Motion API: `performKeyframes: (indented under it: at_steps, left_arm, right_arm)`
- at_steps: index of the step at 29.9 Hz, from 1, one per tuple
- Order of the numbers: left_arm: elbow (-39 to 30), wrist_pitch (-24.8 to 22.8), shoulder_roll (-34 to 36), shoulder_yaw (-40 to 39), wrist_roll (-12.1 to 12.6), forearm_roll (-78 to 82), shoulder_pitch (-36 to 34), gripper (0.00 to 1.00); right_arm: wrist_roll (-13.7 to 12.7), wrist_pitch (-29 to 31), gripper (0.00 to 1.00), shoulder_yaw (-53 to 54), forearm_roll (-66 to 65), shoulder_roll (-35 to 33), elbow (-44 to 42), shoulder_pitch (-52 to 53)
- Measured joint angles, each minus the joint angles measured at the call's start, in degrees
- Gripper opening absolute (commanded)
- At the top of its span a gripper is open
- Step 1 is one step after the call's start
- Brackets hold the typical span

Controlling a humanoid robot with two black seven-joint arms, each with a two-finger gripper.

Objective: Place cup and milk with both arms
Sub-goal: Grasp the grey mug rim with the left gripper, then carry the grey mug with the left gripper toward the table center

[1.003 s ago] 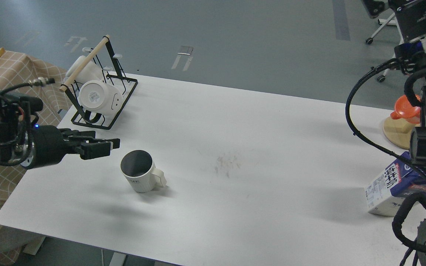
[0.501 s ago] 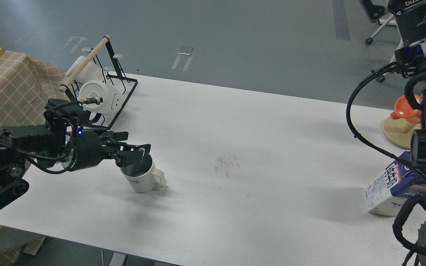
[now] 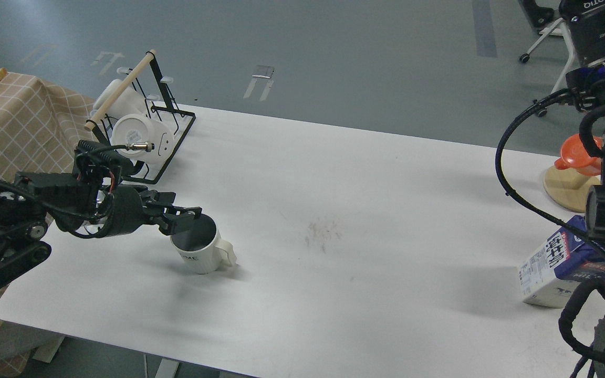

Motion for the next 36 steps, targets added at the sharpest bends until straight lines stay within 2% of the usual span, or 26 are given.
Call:
performKeyframes:
  at_steps: [2,3,5,6,9,11,23,32,36]
  left_arm:
    - [0.01,0.0,0.05,0.14,-0.24,-0.02,0.32,0.65]
    - [0.01,0.0,0.06,0.17,-0.3,-0.04,0.48,0.55]
    - [0.05,0.0,0.06,0.2,-0.32,-0.06,0.76,0.44]
    - [0.08,0.0,-0.02,0.2,-0.32,-0.06,0.87,0.31]
    - [0.09,0.0,-0.47,0.21,-0.29,-0.07,0.93,0.07]
    - [0.1,0.0,-0.58,0.22,-0.2,-0.11,1.01,0.0]
    - [-0.06,0.02,-0.35,2.13,-0.27,-0.28,0.94,0.0]
    - [-0.45,0.02,-1.28,2.03,-0.01,-0.72,-6.33,0.0]
    - [-0.53,0.02,-5.7,2.23,1.02,-0.32,-8.33,0.0]
  right_arm:
    - [0.0,0.0,1.0,0.02,0.02,0.0,0.0,-0.01]
    - [0.0,0.0,1.0,0.02,0.06,0.02,0.02,-0.01]
    - [0.0,0.0,1.0,0.03,0.08,0.14,0.07,-0.01]
    - [0.0,0.0,1.0,0.02,0.08,0.16,0.07,-0.01]
    - [0.0,0.0,1.0,-0.02,0.09,0.18,0.08,0.0]
    - [0.0,0.0,1.0,-0.03,0.09,0.18,0.09,-0.03]
    - [0.0,0.0,1.0,0.02,0.18,0.01,0.43,-1.42]
    - [0.0,0.0,1.0,0.61,0.19,-0.07,0.44,-1.94]
    - [0.0,0.0,1.0,1.11,0.19,-0.46,0.44,-2.51]
